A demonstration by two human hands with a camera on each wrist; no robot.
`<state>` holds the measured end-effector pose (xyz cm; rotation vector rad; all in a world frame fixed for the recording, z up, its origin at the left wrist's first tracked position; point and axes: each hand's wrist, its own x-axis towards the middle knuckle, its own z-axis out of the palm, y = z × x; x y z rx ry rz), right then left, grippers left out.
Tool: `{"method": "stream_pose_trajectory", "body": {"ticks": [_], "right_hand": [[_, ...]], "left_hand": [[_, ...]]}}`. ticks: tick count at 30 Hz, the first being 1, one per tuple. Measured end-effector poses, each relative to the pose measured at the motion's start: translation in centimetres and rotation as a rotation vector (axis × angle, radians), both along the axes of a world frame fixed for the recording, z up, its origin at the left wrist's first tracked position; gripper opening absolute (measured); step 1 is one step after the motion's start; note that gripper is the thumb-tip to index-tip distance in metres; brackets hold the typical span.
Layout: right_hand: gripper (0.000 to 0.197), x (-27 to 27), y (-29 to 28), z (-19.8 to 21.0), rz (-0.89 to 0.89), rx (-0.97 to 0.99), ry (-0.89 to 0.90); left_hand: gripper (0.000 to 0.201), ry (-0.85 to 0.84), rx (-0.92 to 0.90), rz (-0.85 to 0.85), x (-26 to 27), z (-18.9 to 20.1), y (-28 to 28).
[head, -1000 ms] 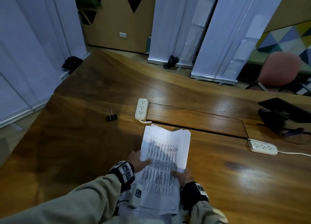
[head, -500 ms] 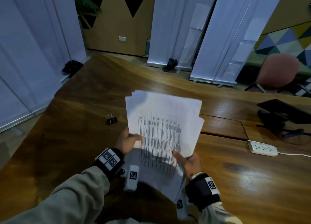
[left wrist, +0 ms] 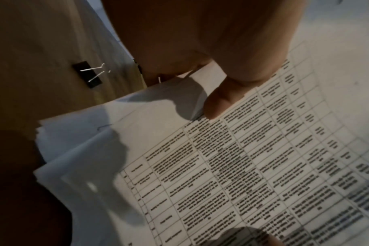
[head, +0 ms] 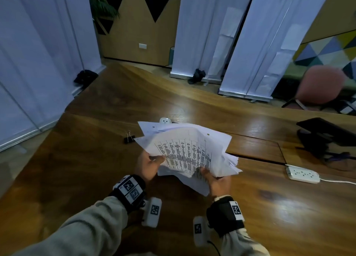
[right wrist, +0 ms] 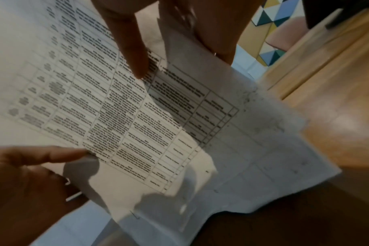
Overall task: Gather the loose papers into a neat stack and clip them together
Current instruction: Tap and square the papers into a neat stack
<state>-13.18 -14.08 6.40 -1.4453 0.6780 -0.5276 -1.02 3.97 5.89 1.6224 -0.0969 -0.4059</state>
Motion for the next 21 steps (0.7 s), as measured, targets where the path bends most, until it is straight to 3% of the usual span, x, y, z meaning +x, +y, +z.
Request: {"method": "stream_pose_trajectory", "body": {"ticks": [5, 9, 12, 16, 21], "right_hand": [[0.045, 0.5, -0.6, 0.0, -0.042, 0.060, -0.053], [0.068, 0.7, -0.9, 0.2, -0.067, 0.081, -0.064], [0.065, 0.6, -1.1, 0.4, -0.036, 0.041, -0.034], [0.070, 0.5, -1.5, 0.3, -0.024, 0.062, -0.035], [0.071, 0.4, -1.1, 0.2, -0.013, 0.039, -0.035]], "left_hand": [[0.046, 0.042, -0.079, 0.053, -0.1, 0.6, -0.7], [0.049, 0.044, -0.118, 0.057, 0.3, 2.1, -1.1], [0.056, 0.032, -0.131, 0.003, 0.3, 2.5, -1.2], [0.085, 0.019, -0.172, -0.039, 0.3, 3.1, -1.0], [0.079, 0.028, -0.090, -0.116, -0.2, 2.3, -0.4]]}}
